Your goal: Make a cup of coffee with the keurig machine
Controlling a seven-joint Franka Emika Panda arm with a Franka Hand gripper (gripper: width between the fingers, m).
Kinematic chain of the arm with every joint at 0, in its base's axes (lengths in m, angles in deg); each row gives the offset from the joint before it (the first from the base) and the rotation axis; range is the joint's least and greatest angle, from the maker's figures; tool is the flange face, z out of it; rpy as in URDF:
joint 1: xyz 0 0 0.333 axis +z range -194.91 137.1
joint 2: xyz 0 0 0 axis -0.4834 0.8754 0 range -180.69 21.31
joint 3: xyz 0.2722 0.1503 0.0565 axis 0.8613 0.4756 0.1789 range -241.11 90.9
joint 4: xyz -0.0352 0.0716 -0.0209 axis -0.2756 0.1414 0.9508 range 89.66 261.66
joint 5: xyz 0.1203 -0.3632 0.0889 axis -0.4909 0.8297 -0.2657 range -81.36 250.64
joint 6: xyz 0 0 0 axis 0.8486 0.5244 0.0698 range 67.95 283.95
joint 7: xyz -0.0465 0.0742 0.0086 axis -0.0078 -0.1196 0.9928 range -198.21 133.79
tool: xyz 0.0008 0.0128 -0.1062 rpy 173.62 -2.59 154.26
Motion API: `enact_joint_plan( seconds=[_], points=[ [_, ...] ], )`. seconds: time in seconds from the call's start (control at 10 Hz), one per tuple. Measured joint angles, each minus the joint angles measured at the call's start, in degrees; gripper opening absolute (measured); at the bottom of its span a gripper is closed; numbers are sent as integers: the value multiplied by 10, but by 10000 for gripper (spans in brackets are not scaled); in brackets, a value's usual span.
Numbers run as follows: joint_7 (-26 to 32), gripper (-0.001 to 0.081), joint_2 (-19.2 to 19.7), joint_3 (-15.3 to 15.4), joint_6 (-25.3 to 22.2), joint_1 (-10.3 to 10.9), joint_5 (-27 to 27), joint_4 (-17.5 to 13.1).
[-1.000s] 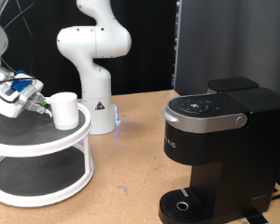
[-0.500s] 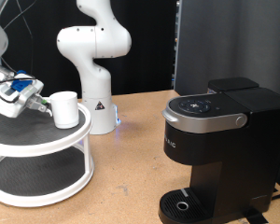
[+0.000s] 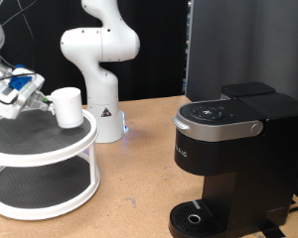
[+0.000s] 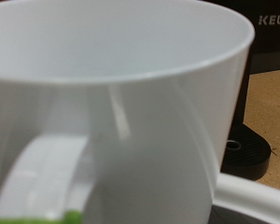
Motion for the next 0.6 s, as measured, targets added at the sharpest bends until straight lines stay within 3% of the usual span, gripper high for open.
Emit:
enact_joint_plan(
  seconds=[0.3,0.6],
  points=[
    [-71,75,-46,1,-63,-2,20,-33],
    [-80,75,-70,1,-83,-3,39,-49]
  ],
)
